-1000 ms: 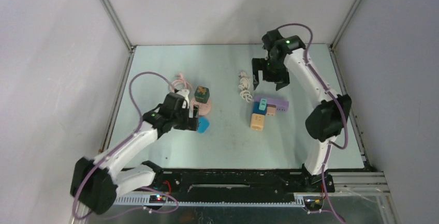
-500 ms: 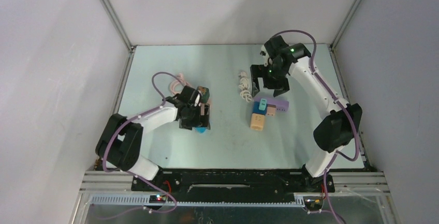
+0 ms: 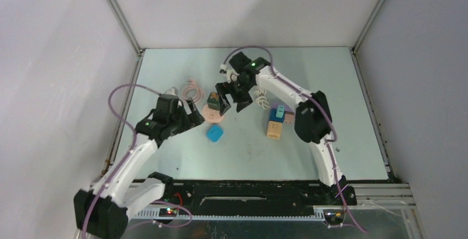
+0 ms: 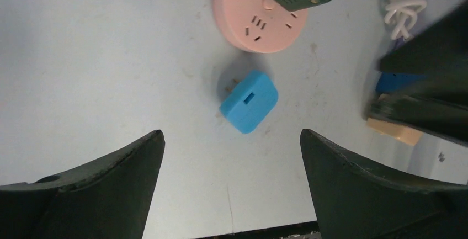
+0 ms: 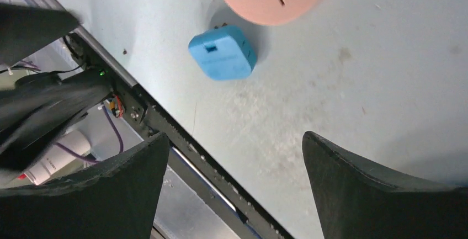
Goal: Insert the plug
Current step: Move the plug to the center of the board.
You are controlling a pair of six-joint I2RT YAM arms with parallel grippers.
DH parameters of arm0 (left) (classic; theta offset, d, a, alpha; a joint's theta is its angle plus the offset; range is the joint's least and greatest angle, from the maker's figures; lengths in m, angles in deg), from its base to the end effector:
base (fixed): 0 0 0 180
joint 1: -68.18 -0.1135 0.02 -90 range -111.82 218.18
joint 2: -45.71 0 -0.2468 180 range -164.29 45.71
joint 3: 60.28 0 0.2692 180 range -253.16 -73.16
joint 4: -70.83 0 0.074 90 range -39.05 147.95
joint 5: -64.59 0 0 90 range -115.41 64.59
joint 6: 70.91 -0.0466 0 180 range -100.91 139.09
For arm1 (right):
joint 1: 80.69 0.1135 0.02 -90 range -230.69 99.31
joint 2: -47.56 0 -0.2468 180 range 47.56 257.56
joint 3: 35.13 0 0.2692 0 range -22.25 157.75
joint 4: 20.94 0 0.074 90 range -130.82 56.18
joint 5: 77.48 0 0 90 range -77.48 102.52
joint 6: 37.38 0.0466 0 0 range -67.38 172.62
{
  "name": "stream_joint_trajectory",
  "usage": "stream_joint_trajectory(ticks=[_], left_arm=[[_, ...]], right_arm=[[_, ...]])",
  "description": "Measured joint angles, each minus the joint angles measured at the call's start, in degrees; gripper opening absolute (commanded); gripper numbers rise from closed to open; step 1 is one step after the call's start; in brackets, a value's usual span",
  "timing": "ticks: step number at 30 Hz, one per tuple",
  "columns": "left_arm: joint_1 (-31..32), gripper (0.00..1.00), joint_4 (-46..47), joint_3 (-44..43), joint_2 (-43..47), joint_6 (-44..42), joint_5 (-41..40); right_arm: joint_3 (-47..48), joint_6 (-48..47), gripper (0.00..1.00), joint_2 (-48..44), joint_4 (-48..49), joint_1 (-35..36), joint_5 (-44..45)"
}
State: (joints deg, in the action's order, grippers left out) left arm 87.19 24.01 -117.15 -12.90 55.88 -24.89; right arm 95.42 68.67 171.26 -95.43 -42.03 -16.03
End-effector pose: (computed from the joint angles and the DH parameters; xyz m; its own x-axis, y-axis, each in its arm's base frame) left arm 0.2271 -0.0787 0.2256 -0.7661 -0.3695 -0.5259 -0.1591 0.9018 -0.4018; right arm 0.3515 0.3097 0.2446 -0.8850 -0.3970 -0.2434 -0.4641 0.7098 0.5299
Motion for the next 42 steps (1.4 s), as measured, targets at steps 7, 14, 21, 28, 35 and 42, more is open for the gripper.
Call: stream_joint_trajectory(ticks=[7, 14, 21, 28, 35, 42], left_arm=[[-3.45, 0.97, -7.76, 3.19, 19.23, 4.81, -3.34], [-3.78, 0.97, -10.71, 3.1, 24.59, 5.84, -4.94], [-3.89, 0.96, -13.53, 1.68, 22.45, 5.81, -5.66], [-4.04, 0.95, -14.03, 1.22, 20.41, 5.84, -5.66], [-4.07, 0.9, -10.93, 6.32, 16.15, 6.49, -1.75], [-4.02, 0.92, 2.4, 16.04, 7.19, 8.9, 5.18]], right_arm=[[-9.01, 2.97, 0.73, 9.99, 12.79, 3.41, -6.49], [-17.2, 8.74, 0.71, 8.87, 28.24, 5.16, -12.81], [-23.19, 13.22, 0.71, 6.97, 35.87, 9.14, -16.59], [-33.29, 19.69, 0.76, 0.59, 40.39, 10.8, -18.67], [-33.73, 20.61, 0.77, -6.56, 41.18, 5.51, -16.92], [-33.68, 18.82, 0.77, -9.2, 38.95, 0.15, -14.95]])
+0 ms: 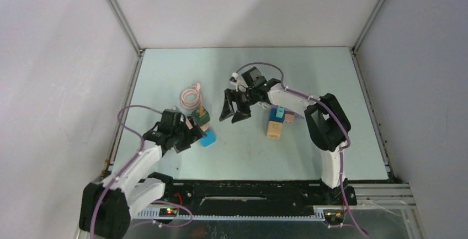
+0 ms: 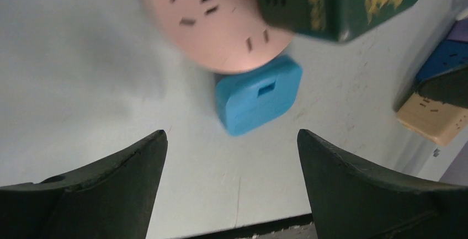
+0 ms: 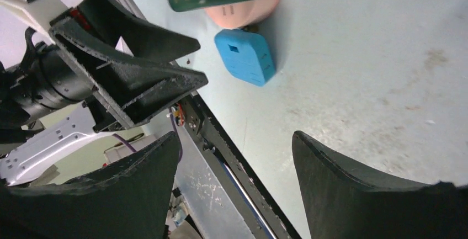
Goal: Insert the plug
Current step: Move the plug to the center of the board, then move the socket to the center of the board.
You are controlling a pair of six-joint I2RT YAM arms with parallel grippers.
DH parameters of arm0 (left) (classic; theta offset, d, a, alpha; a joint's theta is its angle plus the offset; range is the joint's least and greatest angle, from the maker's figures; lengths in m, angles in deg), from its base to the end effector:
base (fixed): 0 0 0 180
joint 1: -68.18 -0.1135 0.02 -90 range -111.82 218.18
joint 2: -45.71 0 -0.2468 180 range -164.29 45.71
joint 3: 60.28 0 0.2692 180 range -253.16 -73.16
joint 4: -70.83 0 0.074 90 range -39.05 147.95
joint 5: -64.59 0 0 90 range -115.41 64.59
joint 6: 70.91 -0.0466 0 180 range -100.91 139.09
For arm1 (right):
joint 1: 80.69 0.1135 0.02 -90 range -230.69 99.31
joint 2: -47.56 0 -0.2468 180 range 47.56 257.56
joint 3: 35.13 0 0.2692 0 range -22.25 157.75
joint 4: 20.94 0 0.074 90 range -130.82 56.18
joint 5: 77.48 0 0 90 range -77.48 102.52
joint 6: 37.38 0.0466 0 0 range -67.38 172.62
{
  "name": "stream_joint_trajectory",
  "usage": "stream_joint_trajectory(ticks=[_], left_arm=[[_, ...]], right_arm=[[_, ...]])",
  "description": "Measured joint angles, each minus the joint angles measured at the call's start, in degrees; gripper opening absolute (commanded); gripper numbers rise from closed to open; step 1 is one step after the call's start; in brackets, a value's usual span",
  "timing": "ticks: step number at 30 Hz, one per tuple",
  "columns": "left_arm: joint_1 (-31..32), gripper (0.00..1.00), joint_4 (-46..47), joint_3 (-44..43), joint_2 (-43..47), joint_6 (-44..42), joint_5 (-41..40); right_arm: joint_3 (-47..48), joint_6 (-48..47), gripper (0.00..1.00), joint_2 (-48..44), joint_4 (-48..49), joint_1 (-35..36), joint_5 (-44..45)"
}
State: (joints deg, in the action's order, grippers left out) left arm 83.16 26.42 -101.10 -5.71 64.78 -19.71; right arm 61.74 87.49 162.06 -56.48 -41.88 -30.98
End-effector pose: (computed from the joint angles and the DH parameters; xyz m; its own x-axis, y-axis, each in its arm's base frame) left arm 0.1917 -0.0561 0.1583 -0.7762 -0.5294 -0.3423 -0.3482 0.8127 -0.4672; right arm 0.3255 0.3030 0.1703 -0.9555 -0.2363 -0.1768 -0.2802 0.5384 0.7948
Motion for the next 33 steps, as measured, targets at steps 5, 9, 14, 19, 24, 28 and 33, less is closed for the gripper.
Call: stream_joint_trajectory(ticks=[5, 9, 14, 19, 24, 28, 33], left_arm=[[-0.04, 0.93, 11.96, -0.37, -13.27, -1.33, 2.45], [-0.17, 0.93, 17.77, -5.05, -22.4, -3.67, 4.28], [-0.2, 0.93, 20.46, -15.15, -35.23, -7.13, 7.1], [-0.2, 0.92, 21.64, -27.32, -46.62, -10.08, 11.06], [-0.17, 0.92, 12.63, -32.39, -45.9, -12.26, 7.26], [-0.24, 0.94, 2.25, -31.69, -38.56, -11.02, 1.86], [-0.28, 0.94, -4.96, -23.28, -18.91, -5.64, -1.29]], right_arm=[[0.44, -2.4, 0.77, 0.0, -3.93, -2.97, 0.13], [1.62, -4.57, 0.77, -0.15, -6.86, -4.57, 0.0], [1.9, -6.49, 0.77, -0.61, -9.16, -4.85, -0.24], [1.9, -7.1, 0.77, -0.61, -10.01, -4.57, -0.26], [1.9, -7.06, 0.77, -0.59, -10.01, -4.52, -0.22], [2.56, -6.84, 0.75, 0.55, -9.79, -4.11, -0.22], [6.64, -6.4, 0.66, 6.99, -8.59, -1.55, -0.22]])
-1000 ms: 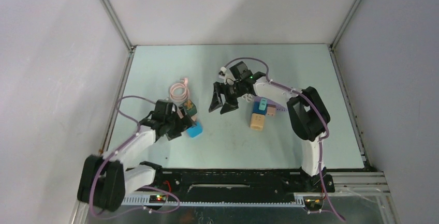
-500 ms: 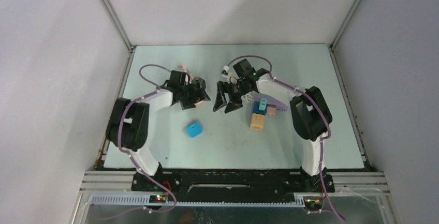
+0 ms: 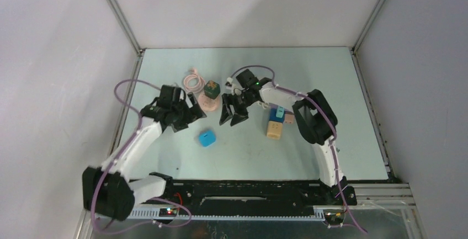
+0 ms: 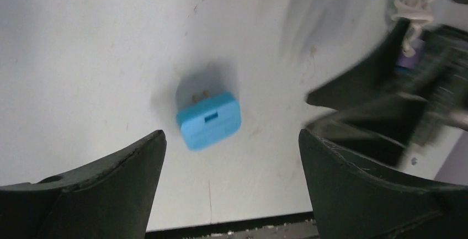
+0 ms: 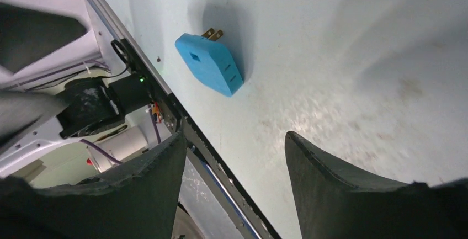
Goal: Insert the plug
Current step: Move the socket to the center of the board, then pick up the plug from the center of the board.
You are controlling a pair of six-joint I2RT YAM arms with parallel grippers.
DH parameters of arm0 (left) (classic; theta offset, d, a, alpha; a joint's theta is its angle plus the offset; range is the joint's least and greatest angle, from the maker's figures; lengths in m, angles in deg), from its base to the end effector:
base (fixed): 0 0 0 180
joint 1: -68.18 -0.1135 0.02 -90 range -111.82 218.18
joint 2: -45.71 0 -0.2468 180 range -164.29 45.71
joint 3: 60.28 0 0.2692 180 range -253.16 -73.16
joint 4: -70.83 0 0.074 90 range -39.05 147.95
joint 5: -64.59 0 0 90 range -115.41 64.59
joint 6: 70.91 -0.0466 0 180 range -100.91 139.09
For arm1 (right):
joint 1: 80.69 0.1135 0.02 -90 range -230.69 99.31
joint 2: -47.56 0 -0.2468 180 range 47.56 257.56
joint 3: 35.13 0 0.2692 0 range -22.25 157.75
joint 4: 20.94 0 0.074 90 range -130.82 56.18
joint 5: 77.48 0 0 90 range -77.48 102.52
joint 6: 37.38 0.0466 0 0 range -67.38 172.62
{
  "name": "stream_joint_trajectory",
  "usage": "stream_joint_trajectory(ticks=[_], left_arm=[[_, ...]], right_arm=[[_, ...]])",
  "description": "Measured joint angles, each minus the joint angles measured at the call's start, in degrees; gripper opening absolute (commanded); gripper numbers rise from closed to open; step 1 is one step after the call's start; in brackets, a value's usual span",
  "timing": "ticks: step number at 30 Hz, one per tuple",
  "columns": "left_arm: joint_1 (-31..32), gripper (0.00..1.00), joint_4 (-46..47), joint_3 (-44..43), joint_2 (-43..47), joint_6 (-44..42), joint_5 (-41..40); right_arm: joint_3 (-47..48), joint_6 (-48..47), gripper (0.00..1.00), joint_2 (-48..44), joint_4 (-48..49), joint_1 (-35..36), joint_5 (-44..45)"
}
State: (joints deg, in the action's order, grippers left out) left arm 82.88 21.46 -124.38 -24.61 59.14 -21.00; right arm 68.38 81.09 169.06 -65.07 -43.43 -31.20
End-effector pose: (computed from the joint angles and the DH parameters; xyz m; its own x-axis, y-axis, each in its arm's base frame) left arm 0.2627 -0.0726 0.2173 -0.8007 -0.4532 -0.3918 -0.2876 0.8645 -0.4122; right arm 0.3429 0.3013 0.1456 -0.9496 -0.2895 -0.1198 -0.2754 0.5888 0.7599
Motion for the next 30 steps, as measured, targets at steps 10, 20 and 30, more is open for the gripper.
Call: stream_joint_trajectory(ticks=[10, 20, 30], left_arm=[[0.0, 0.95, -7.89, 5.75, 20.9, 6.01, -2.34], [-0.11, 0.95, -10.88, 9.11, 26.77, 6.49, -3.06], [0.28, 0.95, -10.32, 9.22, 8.94, -3.13, -4.07]], right_arm=[[2.49, 6.93, 0.64, 10.1, 8.66, 8.7, -4.66], [-0.63, 14.01, 0.68, 9.14, 20.55, 13.18, -9.9], [-4.7, 4.42, 0.7, -7.45, 1.64, -1.46, 1.46]])
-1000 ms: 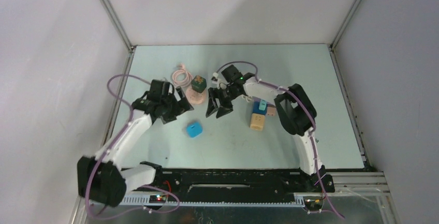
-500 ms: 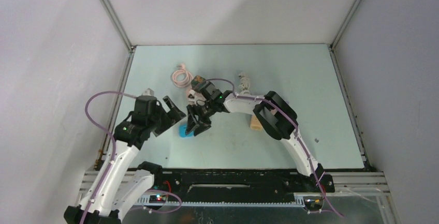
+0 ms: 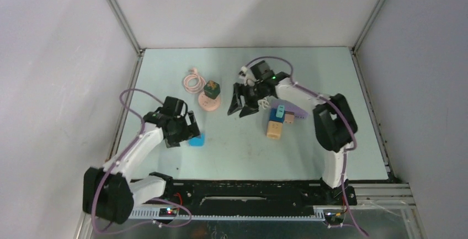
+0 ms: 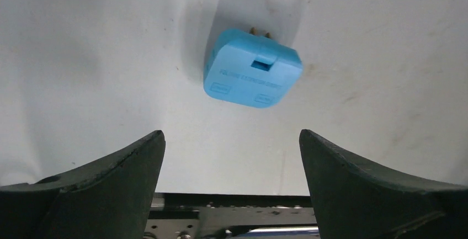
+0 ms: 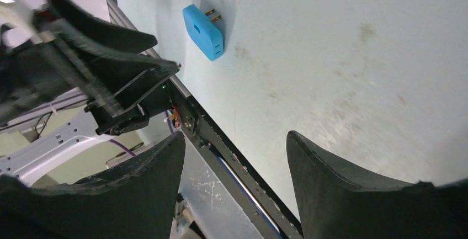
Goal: Insert the plug
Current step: Pick up the plug from the center of the board.
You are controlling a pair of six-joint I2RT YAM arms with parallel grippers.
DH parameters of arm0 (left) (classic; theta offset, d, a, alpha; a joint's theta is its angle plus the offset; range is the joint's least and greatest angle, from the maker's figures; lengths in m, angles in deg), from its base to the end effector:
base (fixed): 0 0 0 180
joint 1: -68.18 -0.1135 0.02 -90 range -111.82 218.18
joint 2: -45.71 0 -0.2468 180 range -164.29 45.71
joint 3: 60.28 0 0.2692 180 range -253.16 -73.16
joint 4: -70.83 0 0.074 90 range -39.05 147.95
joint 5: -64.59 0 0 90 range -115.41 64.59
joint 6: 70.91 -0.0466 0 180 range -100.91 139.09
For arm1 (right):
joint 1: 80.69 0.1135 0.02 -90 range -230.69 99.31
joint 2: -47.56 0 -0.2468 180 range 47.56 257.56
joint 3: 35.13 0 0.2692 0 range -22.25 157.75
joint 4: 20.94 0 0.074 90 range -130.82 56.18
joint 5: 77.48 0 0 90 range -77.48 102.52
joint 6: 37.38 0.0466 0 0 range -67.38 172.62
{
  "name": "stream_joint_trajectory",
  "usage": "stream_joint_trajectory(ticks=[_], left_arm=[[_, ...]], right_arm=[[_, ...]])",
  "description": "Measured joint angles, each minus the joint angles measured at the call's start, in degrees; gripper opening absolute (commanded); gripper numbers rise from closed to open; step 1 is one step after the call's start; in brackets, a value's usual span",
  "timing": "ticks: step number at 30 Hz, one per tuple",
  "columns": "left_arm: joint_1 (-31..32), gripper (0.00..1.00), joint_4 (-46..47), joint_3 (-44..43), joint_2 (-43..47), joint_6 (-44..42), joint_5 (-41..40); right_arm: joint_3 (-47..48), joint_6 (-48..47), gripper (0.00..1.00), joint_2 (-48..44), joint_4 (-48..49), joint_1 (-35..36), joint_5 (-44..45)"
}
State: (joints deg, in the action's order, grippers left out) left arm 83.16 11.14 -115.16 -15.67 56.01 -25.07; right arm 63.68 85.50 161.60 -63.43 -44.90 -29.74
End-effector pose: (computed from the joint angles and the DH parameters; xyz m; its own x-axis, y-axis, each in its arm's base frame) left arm 0.2105 -0.0566 0.1893 -0.8632 -0.3908 -0.3195 -0.3224 0.9139 -0.2468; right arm 0.3371 0.2817 0.1765 -0.9691 -0.2033 -0.1398 -0.2358 0.5962 0.7674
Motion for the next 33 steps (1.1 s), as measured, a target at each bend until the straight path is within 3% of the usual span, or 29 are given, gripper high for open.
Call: stream_joint_trajectory(ticks=[8, 19, 27, 33], left_arm=[[4.17, 0.97, -0.07, -5.79, -15.58, -10.67, -3.67], [6.19, 0.9, 1.92, -12.15, -27.65, -17.25, -4.61], [6.47, 0.69, 3.23, -12.24, -30.75, -17.51, -3.76], [7.17, 0.62, 3.32, -13.14, -31.74, -17.46, -3.72]], right_arm=[[-0.61, -4.55, 0.72, -10.34, -7.74, -5.4, 3.15], [-0.61, -5.81, 0.73, -12.17, -11.15, -8.26, 3.06], [-0.61, -6.54, 0.72, -12.17, -11.69, -9.18, 2.67], [-0.61, -6.82, 0.73, -12.04, -11.87, -9.42, 1.95]])
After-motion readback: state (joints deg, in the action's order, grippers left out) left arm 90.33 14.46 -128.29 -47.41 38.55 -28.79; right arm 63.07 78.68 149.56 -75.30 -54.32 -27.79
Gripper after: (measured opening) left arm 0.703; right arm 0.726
